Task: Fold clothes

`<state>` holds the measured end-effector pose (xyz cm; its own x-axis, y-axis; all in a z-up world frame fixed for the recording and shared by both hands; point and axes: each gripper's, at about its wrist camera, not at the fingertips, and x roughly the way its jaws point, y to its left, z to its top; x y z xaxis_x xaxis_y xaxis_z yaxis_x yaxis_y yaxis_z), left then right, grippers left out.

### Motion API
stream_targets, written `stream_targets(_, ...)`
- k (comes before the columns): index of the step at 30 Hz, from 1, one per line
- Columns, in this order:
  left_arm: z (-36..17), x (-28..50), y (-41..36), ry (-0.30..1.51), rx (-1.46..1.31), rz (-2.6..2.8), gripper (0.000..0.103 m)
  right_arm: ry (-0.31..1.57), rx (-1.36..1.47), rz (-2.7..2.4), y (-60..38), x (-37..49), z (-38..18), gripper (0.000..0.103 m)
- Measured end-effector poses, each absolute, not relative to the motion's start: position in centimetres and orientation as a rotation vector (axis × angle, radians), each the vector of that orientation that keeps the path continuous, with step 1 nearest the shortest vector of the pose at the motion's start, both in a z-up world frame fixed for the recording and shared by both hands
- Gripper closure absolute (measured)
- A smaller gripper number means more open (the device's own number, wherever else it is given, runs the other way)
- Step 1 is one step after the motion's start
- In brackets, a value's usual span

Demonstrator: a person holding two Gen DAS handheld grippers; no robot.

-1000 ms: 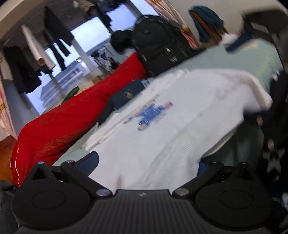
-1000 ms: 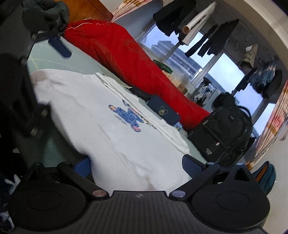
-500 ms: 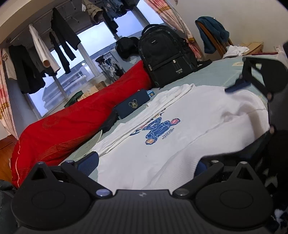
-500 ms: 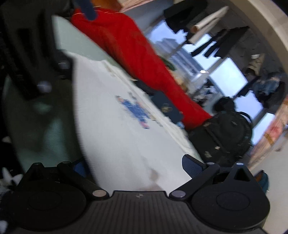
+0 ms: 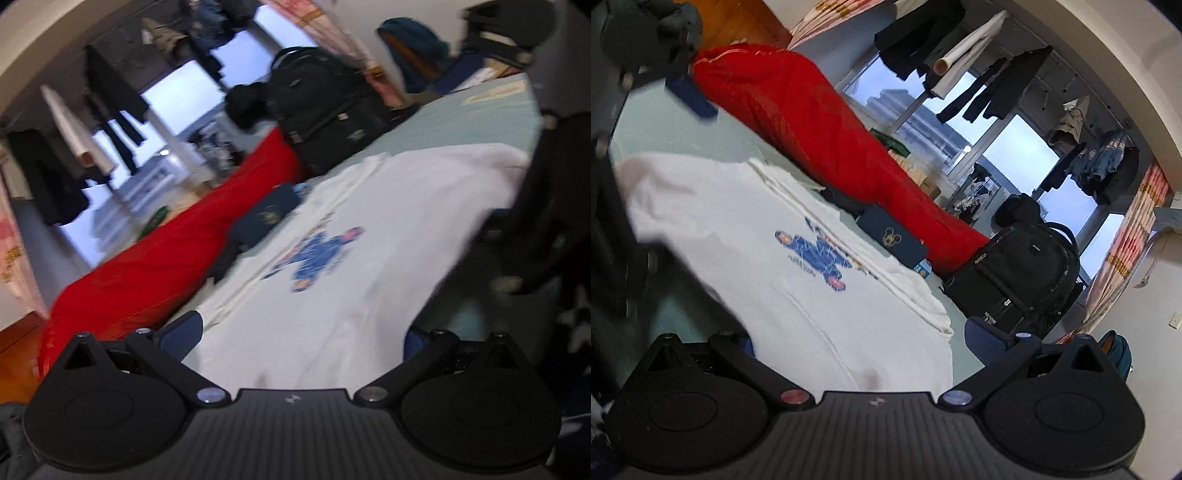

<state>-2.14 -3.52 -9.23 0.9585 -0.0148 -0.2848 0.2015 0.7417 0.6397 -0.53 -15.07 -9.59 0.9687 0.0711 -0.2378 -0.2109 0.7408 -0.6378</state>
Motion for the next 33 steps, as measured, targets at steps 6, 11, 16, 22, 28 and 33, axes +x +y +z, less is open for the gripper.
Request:
stream_targets(6, -9.7, -3.1, -1.5, 0.298, 0.77, -0.091, 0.001, 0.241, -0.779, 0.081, -16.2, -0.2, -11.2, 0.0)
stream_targets(11, -9.7, -3.9, -1.5, 0.272, 0.789, -0.122, 0.001, 0.207, -0.748, 0.024, -17.4, -0.6, -10.5, 0.0)
stream_targets(16, -10.2, -3.8, -2.7, 0.238, 0.87, -0.117, 0.001, 0.17, -0.733, 0.003, -17.6, -0.3, -8.9, 0.0)
stream_targets(22, -11.1, -3.5, -3.8, 0.187, 1.001, -0.037, 0.001, 0.166, -0.752, 0.003, -17.7, -0.4, -8.7, 0.0)
stream_targets(28, -11.1, -4.2, -4.0, 0.124, 1.125, 0.026, 0.0, 0.151, -0.829, -0.004, -17.2, -0.8, -9.3, 0.0)
stream_targets(33, -10.1, -3.6, -4.4, 0.096, 1.146, 0.047, 0.0, 0.12, -0.871, -0.016, -16.6, -0.8, -8.9, 0.0)
